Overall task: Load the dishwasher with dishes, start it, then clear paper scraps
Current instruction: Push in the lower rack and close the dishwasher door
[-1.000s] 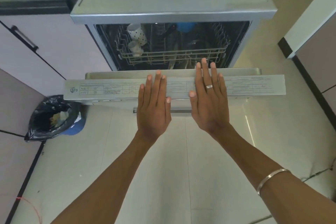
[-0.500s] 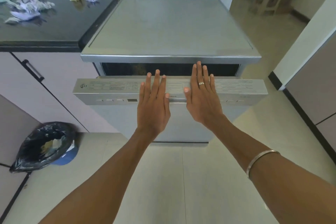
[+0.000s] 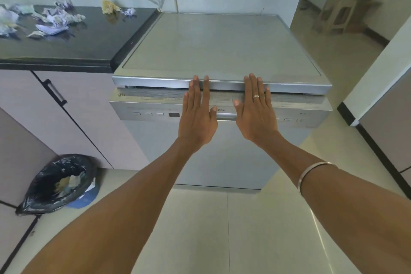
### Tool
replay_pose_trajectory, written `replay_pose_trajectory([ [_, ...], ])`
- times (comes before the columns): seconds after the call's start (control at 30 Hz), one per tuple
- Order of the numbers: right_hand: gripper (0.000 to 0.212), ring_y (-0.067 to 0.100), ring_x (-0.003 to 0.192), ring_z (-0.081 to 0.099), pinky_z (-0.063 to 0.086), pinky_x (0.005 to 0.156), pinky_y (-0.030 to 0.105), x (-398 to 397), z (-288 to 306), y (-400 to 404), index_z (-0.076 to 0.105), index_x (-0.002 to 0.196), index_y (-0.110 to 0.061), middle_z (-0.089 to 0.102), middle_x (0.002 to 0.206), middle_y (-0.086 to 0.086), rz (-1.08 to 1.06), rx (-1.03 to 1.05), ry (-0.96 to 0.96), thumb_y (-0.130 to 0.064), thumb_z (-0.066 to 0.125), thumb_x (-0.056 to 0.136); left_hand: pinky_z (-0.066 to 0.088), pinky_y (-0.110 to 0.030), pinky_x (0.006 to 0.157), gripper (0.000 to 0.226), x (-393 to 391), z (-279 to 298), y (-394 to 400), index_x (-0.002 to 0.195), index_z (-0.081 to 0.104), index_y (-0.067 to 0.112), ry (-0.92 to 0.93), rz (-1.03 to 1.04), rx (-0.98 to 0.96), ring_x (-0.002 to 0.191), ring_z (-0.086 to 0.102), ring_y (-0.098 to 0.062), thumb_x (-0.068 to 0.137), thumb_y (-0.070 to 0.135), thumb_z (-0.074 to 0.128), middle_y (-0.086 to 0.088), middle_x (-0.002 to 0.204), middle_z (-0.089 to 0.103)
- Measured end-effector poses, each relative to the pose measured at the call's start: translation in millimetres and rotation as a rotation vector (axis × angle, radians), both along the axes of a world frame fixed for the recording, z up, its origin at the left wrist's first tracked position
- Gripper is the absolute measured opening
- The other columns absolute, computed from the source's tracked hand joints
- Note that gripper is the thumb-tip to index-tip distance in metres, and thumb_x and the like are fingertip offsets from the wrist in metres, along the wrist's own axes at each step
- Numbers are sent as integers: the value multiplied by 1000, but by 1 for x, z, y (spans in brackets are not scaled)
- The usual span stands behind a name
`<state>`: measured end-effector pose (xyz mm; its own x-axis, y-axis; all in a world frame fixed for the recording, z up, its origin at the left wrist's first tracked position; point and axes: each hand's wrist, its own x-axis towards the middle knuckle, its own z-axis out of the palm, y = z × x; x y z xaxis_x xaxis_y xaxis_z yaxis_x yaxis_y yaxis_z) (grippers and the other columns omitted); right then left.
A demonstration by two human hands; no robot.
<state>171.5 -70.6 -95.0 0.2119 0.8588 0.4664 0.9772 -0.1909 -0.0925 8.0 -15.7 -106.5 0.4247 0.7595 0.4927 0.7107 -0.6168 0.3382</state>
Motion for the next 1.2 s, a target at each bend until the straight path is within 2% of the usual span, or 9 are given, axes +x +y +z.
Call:
replay_pose_trajectory([
  [0.17, 62, 31, 149, 12, 10, 123, 46, -1, -5, 10, 21, 151, -3, 21, 158, 14, -20, 98, 36, -39, 31, 102, -2, -48, 122, 64, -13, -2, 23, 157, -3, 16, 57, 242, 1, 150, -13, -31, 106, 34, 31, -13, 163, -11],
  [0.27, 59, 34, 148, 14, 11, 122, 50, -6, -5, 16, 25, 149, -2, 24, 155, 16, -59, 123, 37, -35, 38, 102, 0, -46, 123, 70, -24, -8, 33, 157, 4, 18, 93, 159, 98, 151, -8, -31, 101, 21, 47, -14, 164, -3],
  [0.4, 55, 41, 145, 20, 16, 118, 57, -12, -3, 24, 30, 144, 4, 31, 150, 22, -89, 109, 4, -27, 44, 101, 9, -47, 123, 64, -25, -2, 43, 153, 23, 14, 71, 152, 131, 151, 4, -34, 100, 29, 55, -15, 161, 16],
  [0.63, 60, 41, 133, 39, 29, 113, 54, -6, 8, 22, 36, 136, 2, 44, 139, 21, -141, 64, -185, -38, 53, 95, 13, -44, 123, 59, -20, 14, 51, 143, 33, 1, 148, 113, 195, 150, 11, -34, 97, 31, 55, -16, 159, 23],
  [0.77, 54, 34, 102, 50, 41, 97, 42, 4, 21, 21, 43, 119, -4, 52, 117, 14, -72, 121, -307, -39, 68, 87, 21, -46, 120, 53, -14, 22, 50, 129, 43, 2, 85, 106, 174, 138, 35, -36, 87, 17, 72, -16, 141, 45],
  [0.93, 53, 29, 100, 48, 38, 95, 37, 4, 20, 18, 48, 119, -9, 52, 113, 8, -23, 216, -156, -43, 69, 84, 34, -46, 110, 47, -16, 29, 51, 112, 45, 8, 47, 114, 209, 108, 47, -31, 77, 10, 77, -7, 110, 49],
  [1.0, 52, 27, 104, 47, 37, 96, 35, 4, 17, 17, 48, 124, -12, 51, 115, 6, -14, 242, -102, -43, 68, 86, 38, -45, 105, 50, -17, 31, 50, 115, 47, 7, 19, 97, 223, 105, 47, -30, 77, 13, 79, -6, 109, 50],
  [1.1, 54, 25, 108, 47, 37, 99, 33, 7, 11, 20, 50, 128, -13, 53, 120, 4, -20, 283, -55, -44, 68, 87, 37, -44, 108, 76, -19, 27, 55, 145, 35, 7, 89, 83, 231, 118, 46, -31, 83, 26, 74, -9, 126, 51],
  [1.2, 48, 26, 103, 50, 39, 94, 35, 12, 4, 29, 56, 122, -13, 57, 115, 4, -29, 359, -60, -43, 69, 87, 37, -45, 108, 66, -18, 17, 63, 143, 43, 7, 60, 113, 302, 122, 47, -33, 86, 25, 71, -12, 130, 53],
])
